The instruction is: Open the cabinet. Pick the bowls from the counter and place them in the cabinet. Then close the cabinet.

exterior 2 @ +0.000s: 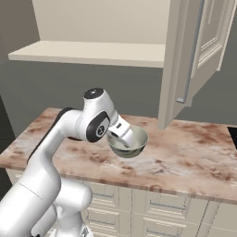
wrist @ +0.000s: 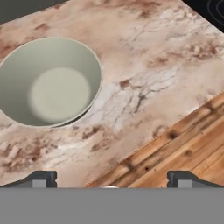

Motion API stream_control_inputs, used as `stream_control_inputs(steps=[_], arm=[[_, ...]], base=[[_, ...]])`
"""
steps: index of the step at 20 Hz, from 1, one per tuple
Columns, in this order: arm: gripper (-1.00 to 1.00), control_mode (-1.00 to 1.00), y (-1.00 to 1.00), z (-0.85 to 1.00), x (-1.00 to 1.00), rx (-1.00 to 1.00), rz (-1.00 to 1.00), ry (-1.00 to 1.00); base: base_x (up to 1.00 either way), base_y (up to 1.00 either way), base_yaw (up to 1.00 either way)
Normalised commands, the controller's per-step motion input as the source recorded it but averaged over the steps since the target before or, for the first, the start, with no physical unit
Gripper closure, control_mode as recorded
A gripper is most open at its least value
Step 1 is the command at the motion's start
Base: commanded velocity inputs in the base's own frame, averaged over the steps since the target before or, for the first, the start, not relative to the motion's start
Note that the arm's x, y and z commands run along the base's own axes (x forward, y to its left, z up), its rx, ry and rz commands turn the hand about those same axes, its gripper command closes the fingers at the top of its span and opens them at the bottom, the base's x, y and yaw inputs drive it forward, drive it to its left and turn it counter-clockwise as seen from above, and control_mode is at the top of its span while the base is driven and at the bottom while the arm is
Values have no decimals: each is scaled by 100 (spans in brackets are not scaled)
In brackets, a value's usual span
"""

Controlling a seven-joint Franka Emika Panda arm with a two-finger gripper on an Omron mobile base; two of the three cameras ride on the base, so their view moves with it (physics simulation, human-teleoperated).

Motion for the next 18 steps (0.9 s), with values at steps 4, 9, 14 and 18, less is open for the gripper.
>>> stream_control_inputs(steps=[4,9,14,18], arm=[[-100,-100,0,-30,36,-1,0,-8],[-100,-100,-10,-32,25,0,0,-3],[-100,-100,-24,-14,4,3,0,0],[-100,-100,-16,-3,1,4,0,0]], base=[[0,0,0],[0,0,0],[0,0,0],[0,0,0]])
